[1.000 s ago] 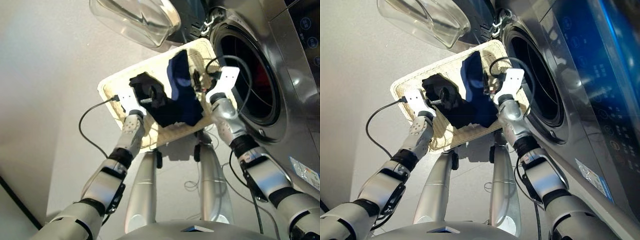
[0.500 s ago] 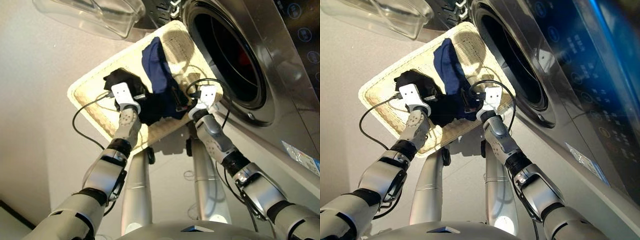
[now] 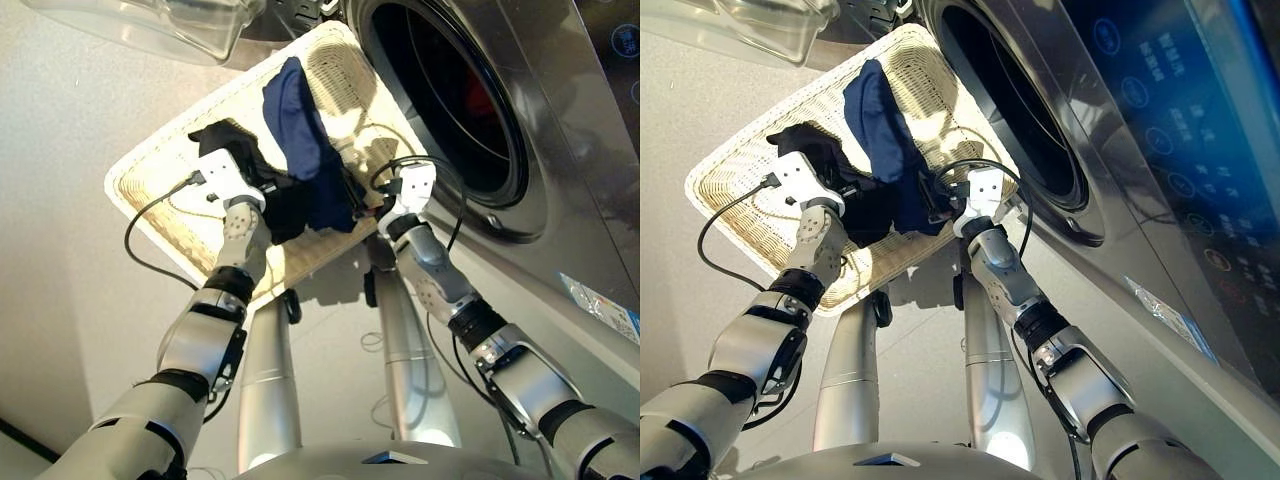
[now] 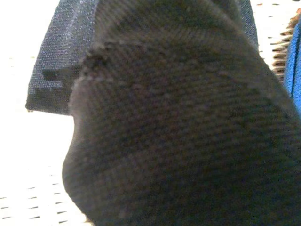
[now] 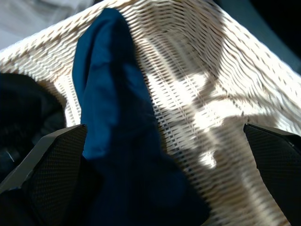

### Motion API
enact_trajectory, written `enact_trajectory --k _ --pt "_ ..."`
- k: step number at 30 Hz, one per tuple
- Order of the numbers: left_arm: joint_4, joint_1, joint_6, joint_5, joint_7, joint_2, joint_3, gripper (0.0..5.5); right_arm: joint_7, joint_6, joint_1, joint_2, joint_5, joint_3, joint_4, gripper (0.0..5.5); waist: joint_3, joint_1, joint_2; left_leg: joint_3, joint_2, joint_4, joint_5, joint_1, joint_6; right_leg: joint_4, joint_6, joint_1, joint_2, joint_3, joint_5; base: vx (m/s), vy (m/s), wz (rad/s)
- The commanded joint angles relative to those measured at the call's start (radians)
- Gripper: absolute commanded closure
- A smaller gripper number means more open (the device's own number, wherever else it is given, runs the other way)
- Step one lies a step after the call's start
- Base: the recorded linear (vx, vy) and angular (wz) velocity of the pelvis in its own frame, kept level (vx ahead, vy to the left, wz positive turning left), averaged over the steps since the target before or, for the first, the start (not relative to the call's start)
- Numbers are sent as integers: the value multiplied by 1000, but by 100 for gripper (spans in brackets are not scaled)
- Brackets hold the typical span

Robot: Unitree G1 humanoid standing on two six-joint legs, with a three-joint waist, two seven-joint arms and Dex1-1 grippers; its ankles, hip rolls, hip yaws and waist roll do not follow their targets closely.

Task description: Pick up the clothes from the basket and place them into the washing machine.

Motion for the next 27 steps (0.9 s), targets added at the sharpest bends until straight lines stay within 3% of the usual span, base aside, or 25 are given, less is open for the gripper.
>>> enact_trajectory --k 1,6,10,11,12,21,27 --pt "-57 9 -70 -28 -34 -14 -8 550 -33 -33 -52 16 -211 36 -49 0 8 16 8 -49 -45 -81 5 65 47 -50 14 101 23 -104 2 0 0 0" --pt "-225 96 -117 -76 -76 -55 -40 550 -12 -7 -69 -6 -353 95 -1 0 9 57 18 -54 -62 -217 63 209 27 -143 18 241 8 -122 17 9 -59 66" --pt "-302 134 -128 -95 -102 -71 -71 550 -4 8 -89 7 -396 123 51 0 7 79 27 -61 -73 -281 92 283 19 -185 21 311 6 -138 24 -13 -37 195" --pt "-329 149 -131 -102 -112 -77 -84 550 2 14 -97 23 -410 135 76 0 6 85 28 -59 -82 -308 133 300 19 -214 16 330 -3 -149 53 -91 -44 94" --pt "-353 156 -132 -109 -117 -78 -87 550 2 18 -108 27 -426 142 83 0 6 90 30 -62 -83 -319 140 313 16 -222 16 344 -3 -152 55 -89 -31 100" --pt "-562 219 -149 -215 -173 -115 -153 550 -27 44 -156 95 -500 164 181 0 -3 134 55 -81 -88 -357 162 389 12 -246 11 420 -8 -172 49 0 0 0" --pt "-642 250 -136 -274 -206 -123 -201 550 -41 57 -192 129 -500 164 221 0 -7 155 67 -89 -91 -351 163 394 14 -246 9 429 -10 -172 47 0 0 0"
